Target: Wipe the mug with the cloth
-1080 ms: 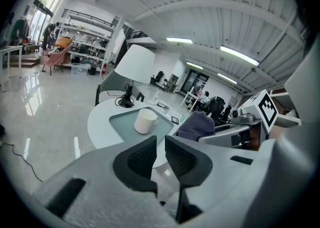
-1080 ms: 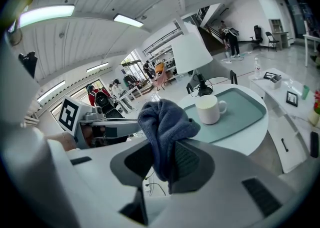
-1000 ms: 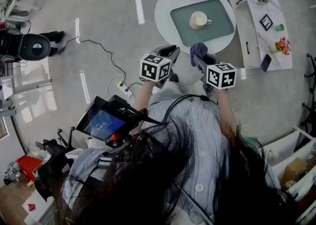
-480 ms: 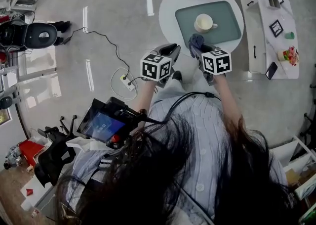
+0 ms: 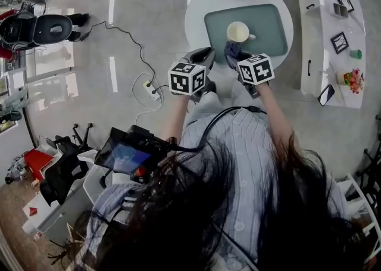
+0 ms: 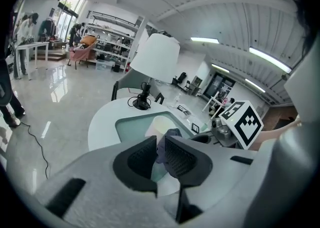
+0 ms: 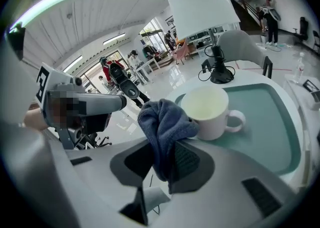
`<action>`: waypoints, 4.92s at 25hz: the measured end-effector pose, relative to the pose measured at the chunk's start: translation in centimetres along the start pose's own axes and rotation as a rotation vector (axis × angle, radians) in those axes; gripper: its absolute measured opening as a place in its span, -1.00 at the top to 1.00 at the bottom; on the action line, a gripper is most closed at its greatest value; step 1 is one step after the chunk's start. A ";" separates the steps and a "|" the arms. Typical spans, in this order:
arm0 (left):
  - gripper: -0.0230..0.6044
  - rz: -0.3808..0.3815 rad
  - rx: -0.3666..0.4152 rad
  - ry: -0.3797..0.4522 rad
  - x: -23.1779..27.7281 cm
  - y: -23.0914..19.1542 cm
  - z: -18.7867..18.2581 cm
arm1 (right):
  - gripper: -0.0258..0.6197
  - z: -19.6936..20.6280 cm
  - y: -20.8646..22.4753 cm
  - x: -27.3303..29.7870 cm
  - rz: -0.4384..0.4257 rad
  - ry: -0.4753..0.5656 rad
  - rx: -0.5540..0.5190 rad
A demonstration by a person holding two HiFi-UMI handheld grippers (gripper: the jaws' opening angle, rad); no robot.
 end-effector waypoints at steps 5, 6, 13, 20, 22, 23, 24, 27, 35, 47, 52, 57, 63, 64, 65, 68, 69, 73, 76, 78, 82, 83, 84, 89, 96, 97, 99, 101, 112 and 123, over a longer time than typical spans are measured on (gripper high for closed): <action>0.72 -0.062 0.079 -0.010 2.3 0.6 -1.6 | 0.63 -0.1 2.1 -0.1 -0.035 -0.063 -0.030; 0.73 -0.050 0.120 -0.024 2.9 0.7 -1.9 | 0.63 -0.1 2.5 -0.2 -0.040 -0.069 -0.030; 0.73 0.088 0.520 -0.165 7.1 2.1 -3.9 | 0.63 0.1 4.1 -1.2 -0.055 -0.093 -0.012; 0.73 0.228 0.720 -0.293 10.5 3.4 -4.3 | 0.63 -0.1 6.2 -2.1 -0.041 -0.088 0.021; 0.73 0.243 0.746 -0.325 11.5 3.7 -4.1 | 0.63 -0.2 7.0 -2.2 -0.037 -0.084 0.030; 0.73 0.250 0.753 -0.339 11.8 3.8 -4.0 | 0.63 -0.3 7.2 -2.3 -0.035 -0.082 0.034; 0.73 0.255 0.759 -0.351 11.9 4.0 -3.9 | 0.63 -0.3 7.2 -2.4 -0.033 -0.080 0.036; 0.73 0.265 0.774 -0.387 12.4 4.6 -3.7 | 0.63 -0.3 7.4 -2.5 -0.027 -0.070 0.048; 0.73 0.213 0.736 -0.467 14.5 5.4 -3.2 | 0.63 -0.8 9.2 -3.1 -0.016 -0.054 0.084; 0.76 0.240 0.725 -0.503 15.2 5.1 -2.7 | 0.63 -0.5 10.4 -4.5 0.008 -0.043 0.111; 0.79 0.336 0.862 -0.528 15.5 5.0 -2.8 | 0.63 -0.9 10.6 -4.8 0.020 -0.039 0.108; 0.80 0.447 0.916 -0.532 15.3 4.5 -2.7 | 0.63 -0.8 11.0 -5.2 0.020 -0.036 0.112; 0.80 0.617 1.134 -0.557 15.0 4.4 -2.6 | 0.63 -0.6 10.9 -5.0 0.021 -0.084 0.029; 0.80 0.649 1.179 -0.567 14.9 4.4 -2.5 | 0.63 -0.6 10.9 -5.0 0.019 -0.085 0.033; 0.80 0.681 1.230 -0.577 15.0 4.5 -2.4 | 0.63 -0.7 11.0 -5.0 0.015 -0.087 0.036; 0.80 0.750 1.375 -0.613 15.3 4.6 -2.2 | 0.63 -0.9 10.6 -4.5 -0.010 -0.108 0.014; 0.80 0.759 1.403 -0.621 15.4 4.6 -2.2 | 0.63 -1.0 10.3 -4.3 -0.018 -0.118 -0.002; 0.79 0.674 1.361 -0.644 15.5 4.4 -2.2 | 0.63 -1.2 9.4 -3.5 -0.015 -0.139 -0.046; 0.78 0.558 1.244 -0.634 15.1 4.2 -2.2 | 0.63 -1.1 9.2 -3.3 -0.018 -0.134 -0.032; 0.76 0.489 1.167 -0.625 14.6 4.1 -2.1 | 0.63 -1.1 9.0 -3.1 -0.018 -0.128 -0.018; 0.75 0.392 0.899 -0.536 13.5 4.7 -2.9 | 0.63 -1.1 8.5 -2.5 -0.019 -0.127 0.011; 0.76 0.364 0.822 -0.509 13.3 4.8 -3.2 | 0.63 -1.1 8.4 -2.4 -0.020 -0.128 0.014; 0.76 0.329 0.753 -0.491 13.1 4.8 -3.5 | 0.63 -1.1 8.4 -2.2 -0.022 -0.127 0.016; 0.76 0.175 0.551 -0.482 13.2 4.4 -3.6 | 0.63 -1.0 8.2 -1.8 -0.028 -0.128 0.035; 0.76 0.261 0.560 -0.526 12.8 5.1 -3.9 | 0.63 -1.3 8.4 -1.8 -0.045 -0.131 0.061; 0.76 0.256 0.569 -0.534 13.0 5.1 -3.8 | 0.63 -1.4 8.3 -1.8 -0.045 -0.133 0.060; 0.76 0.252 0.579 -0.548 13.6 5.1 -3.5 | 0.63 -1.4 8.2 -1.7 -0.046 -0.135 0.061; 0.76 0.244 0.574 -0.560 14.2 5.1 -3.3 | 0.63 -1.5 8.2 -1.6 -0.046 -0.137 0.059; 0.81 0.315 0.784 -0.614 15.5 4.9 -3.0 | 0.63 -2.4 9.1 -1.4 -0.049 -0.147 0.052; 0.81 0.577 1.216 -0.720 15.1 4.0 -2.8 | 0.63 -3.6 9.8 -1.4 -0.022 -0.179 -0.010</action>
Point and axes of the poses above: the fingertips, and each gripper's own axes: x forward along the fingers, y to its right, z out of its underside, the point moved 9 cm from there along -x, backward along the fingers, and after that the axes turned 15 degrees about x, right-handed, at the moved point
